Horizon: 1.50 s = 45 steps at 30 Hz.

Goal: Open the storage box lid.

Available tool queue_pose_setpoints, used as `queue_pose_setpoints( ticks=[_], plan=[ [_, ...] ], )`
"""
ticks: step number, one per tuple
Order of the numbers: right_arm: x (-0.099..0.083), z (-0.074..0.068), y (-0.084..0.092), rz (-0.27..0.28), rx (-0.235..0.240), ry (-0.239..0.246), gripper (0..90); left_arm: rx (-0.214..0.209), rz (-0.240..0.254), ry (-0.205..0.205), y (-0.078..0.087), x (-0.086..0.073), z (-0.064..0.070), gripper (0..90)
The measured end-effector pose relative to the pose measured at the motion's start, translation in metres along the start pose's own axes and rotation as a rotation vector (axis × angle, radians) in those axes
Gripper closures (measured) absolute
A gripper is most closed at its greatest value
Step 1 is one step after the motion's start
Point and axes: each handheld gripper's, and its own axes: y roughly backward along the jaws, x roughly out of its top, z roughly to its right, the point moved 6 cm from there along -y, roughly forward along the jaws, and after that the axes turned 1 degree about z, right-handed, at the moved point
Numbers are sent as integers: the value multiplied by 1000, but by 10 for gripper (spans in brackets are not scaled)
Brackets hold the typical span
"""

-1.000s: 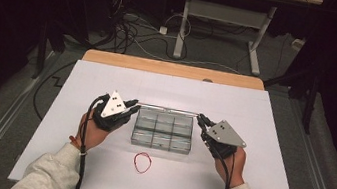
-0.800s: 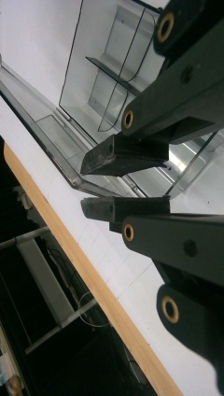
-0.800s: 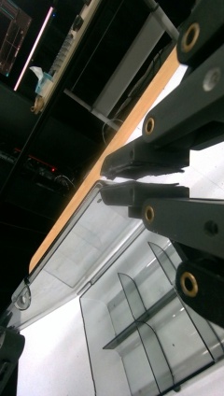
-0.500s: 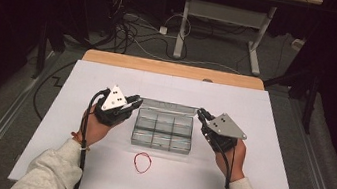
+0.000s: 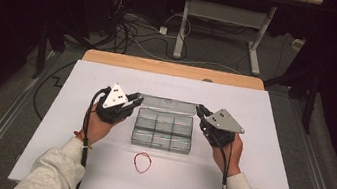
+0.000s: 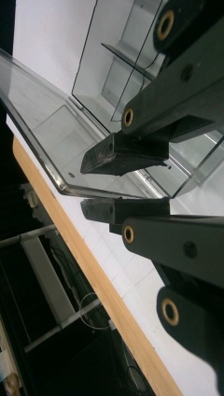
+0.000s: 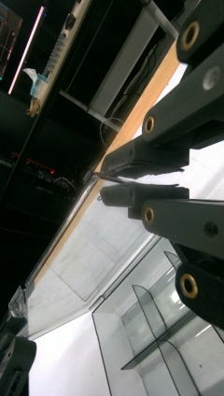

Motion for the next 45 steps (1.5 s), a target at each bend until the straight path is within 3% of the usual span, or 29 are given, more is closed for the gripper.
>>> queue_pose_setpoints(
  ticks=[5, 17, 31, 45],
  plan=[
    [0, 2, -4, 5, -12, -17, 837, 11, 9, 8, -4, -1, -3, 740],
    [-6, 4, -17, 4, -28, -59, 836, 20, 30, 76, -14, -6, -6, 738],
    [-16, 5, -30, 9, -63, -106, 836, 29, 11, 118, -26, -18, -9, 738],
    [-32, 3, -42, -44, -68, -142, 833, 38, -15, 141, -39, -31, -10, 738]
  ],
)
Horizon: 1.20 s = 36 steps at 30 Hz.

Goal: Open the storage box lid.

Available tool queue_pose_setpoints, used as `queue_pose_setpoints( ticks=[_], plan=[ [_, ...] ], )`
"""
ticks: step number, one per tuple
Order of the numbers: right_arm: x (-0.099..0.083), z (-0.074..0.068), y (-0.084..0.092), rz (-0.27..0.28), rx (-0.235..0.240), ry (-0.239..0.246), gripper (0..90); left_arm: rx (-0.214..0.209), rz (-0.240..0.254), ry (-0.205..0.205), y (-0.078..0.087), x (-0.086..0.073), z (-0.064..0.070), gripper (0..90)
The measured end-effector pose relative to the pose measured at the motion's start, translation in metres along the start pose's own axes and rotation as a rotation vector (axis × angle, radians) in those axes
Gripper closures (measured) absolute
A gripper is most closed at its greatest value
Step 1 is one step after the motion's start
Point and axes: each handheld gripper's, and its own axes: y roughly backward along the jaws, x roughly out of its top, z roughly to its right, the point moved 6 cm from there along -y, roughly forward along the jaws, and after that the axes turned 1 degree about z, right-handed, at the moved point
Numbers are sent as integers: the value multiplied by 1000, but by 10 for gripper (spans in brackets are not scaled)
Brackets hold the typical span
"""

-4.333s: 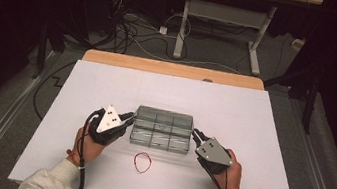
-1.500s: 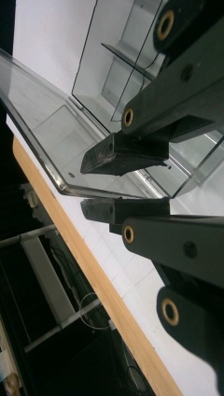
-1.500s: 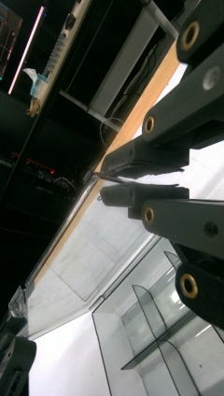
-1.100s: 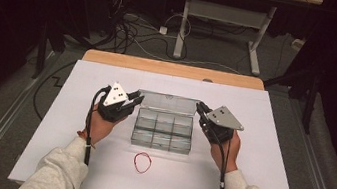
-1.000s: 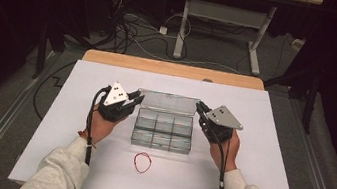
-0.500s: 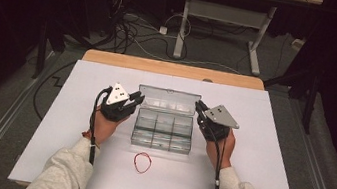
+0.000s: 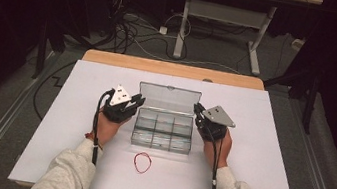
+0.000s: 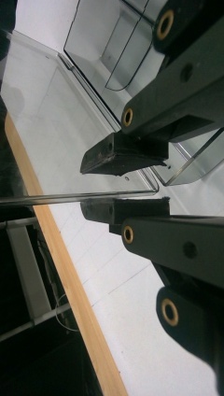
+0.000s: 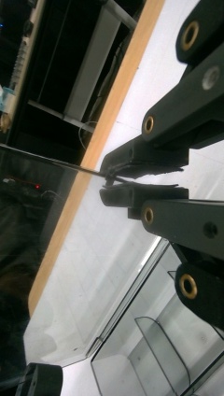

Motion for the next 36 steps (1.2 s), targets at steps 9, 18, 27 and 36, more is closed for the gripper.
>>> queue_pose_setpoints(
  ticks=[9, 18, 27, 36],
  plan=[
    [-11, -2, -7, -32, -11, -15, 832, 3, -17, 2, -4, -4, -1, 738],
    [-17, -2, -11, -60, -16, -6, 832, 10, -43, 0, -11, -11, -1, 713],
    [-22, -3, -15, -84, -19, -2, 827, 16, -54, 3, -14, -14, -1, 713],
    [-26, -2, -18, -99, -20, -7, 812, 24, -72, -1, -17, -17, -3, 713]
  ],
)
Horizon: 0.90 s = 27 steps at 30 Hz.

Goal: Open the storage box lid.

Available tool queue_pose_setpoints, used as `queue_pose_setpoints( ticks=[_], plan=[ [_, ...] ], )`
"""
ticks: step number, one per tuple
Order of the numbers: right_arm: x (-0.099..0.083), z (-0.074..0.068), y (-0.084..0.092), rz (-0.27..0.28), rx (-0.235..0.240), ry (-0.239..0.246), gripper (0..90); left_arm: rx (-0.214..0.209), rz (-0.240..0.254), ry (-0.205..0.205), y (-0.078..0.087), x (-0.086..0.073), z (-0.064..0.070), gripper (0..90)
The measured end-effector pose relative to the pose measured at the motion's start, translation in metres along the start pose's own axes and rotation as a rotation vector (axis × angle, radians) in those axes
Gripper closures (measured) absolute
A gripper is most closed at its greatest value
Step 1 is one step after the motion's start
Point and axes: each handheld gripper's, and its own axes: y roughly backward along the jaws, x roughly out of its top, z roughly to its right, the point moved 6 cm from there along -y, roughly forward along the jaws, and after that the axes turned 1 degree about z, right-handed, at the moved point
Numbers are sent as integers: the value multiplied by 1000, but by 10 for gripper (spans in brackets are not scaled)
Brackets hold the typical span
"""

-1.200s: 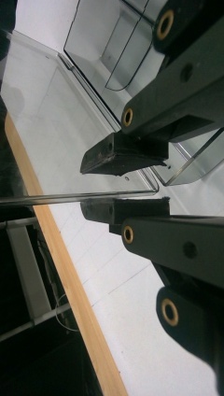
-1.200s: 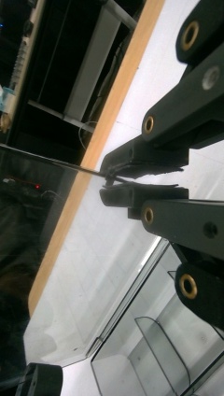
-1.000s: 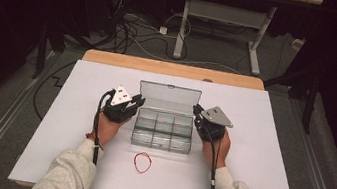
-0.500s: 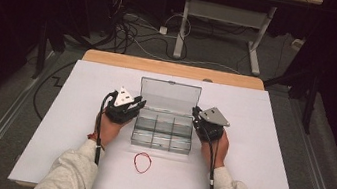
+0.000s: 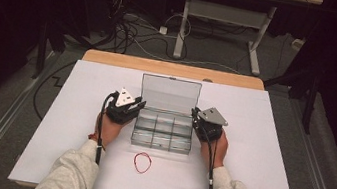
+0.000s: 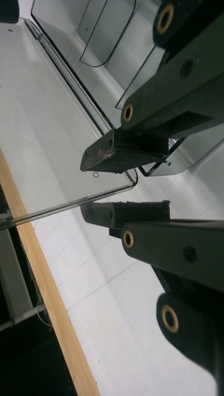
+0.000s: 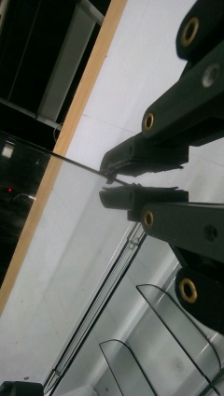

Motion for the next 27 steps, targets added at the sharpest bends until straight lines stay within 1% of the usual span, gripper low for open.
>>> queue_pose_setpoints(
  ticks=[2, 10, 20, 22, 23, 27],
  plan=[
    [-1, 0, -1, -5, 0, -3, 809, -2, 3, 8, 0, 0, 0, 713],
    [-3, 0, -2, -14, 8, -12, 807, -5, 8, 18, -1, -1, -1, 714],
    [-4, 0, -2, -15, -2, -7, 802, 6, 5, 25, -1, -2, -3, 711],
    [-4, -1, -2, -21, -1, -5, 802, 3, -3, 21, -1, -3, -2, 712],
    [-5, -2, -3, -28, 3, 6, 802, 6, -11, 12, -2, -3, -1, 712],
    [-5, -4, -3, -30, -1, 14, 797, 6, -9, 9, -2, -3, 0, 714]
  ],
)
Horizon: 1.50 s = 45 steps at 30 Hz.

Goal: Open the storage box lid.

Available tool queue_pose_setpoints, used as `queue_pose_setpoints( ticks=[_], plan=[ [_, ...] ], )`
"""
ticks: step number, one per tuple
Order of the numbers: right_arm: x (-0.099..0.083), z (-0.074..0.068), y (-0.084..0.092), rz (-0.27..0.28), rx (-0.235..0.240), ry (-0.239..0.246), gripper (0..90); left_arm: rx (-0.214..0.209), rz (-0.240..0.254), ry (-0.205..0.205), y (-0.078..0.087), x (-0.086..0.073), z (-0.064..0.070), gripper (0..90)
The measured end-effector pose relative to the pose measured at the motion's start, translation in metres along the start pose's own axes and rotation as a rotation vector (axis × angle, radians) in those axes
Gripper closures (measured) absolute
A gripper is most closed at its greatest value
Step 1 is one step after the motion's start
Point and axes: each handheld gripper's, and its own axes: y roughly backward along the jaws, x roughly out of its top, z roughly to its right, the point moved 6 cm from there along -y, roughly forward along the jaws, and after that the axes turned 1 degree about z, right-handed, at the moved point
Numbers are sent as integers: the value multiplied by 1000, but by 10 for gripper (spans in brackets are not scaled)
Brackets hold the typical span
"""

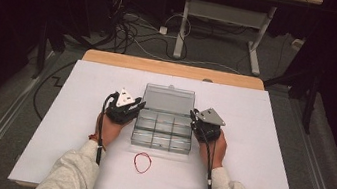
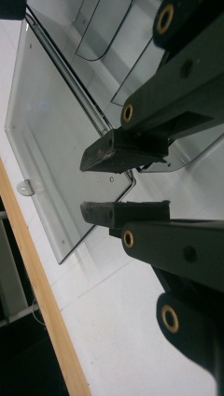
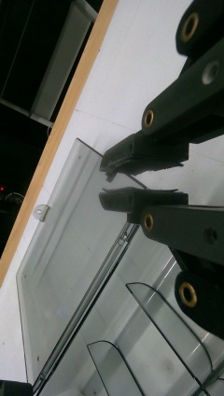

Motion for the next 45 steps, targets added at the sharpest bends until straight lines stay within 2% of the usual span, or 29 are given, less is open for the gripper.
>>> queue_pose_setpoints(
  ticks=[8, 13, 18, 20, 24, 25, 27, 28, 32, 39, 41, 43, 44, 45],
  plan=[
    [1, 1, 4, 2, 16, -11, 775, 5, 2, -15, 5, 3, 0, 714],
    [5, 4, 14, 42, 41, -43, 775, -2, 42, -33, 18, 11, 4, 713],
    [12, 2, 28, 93, 46, -14, 775, -17, 72, -65, 32, 14, 13, 713],
    [14, 0, 32, 102, 46, 7, 775, -27, 83, -70, 35, 14, 17, 713],
    [16, -1, 37, 115, 51, 8, 762, -34, 78, -108, 40, 14, 22, 709],
    [17, -1, 39, 116, 56, 14, 757, -38, 77, -109, 41, 14, 23, 680],
    [18, -1, 42, 118, 61, 23, 746, -24, 87, -139, 45, 16, 24, 680],
    [19, 0, 44, 122, 61, 23, 745, -25, 89, -140, 46, 17, 24, 680],
    [21, 3, 51, 130, 68, 15, 719, -29, 96, -152, 50, 18, 26, 679],
    [24, 4, 65, 150, 79, 15, 626, -40, 89, -191, 56, 20, 32, 607],
    [25, 3, 68, 157, 89, 11, 594, -53, 77, -186, 57, 19, 34, 573],
    [25, 3, 70, 152, 94, 14, 556, -57, 74, -193, 58, 19, 35, 563],
    [25, 2, 70, 153, 97, 15, 537, -67, 70, -197, 59, 19, 36, 521],
    [25, 2, 71, 154, 104, 6, 520, -78, 66, -202, 60, 19, 37, 517]
  ],
)
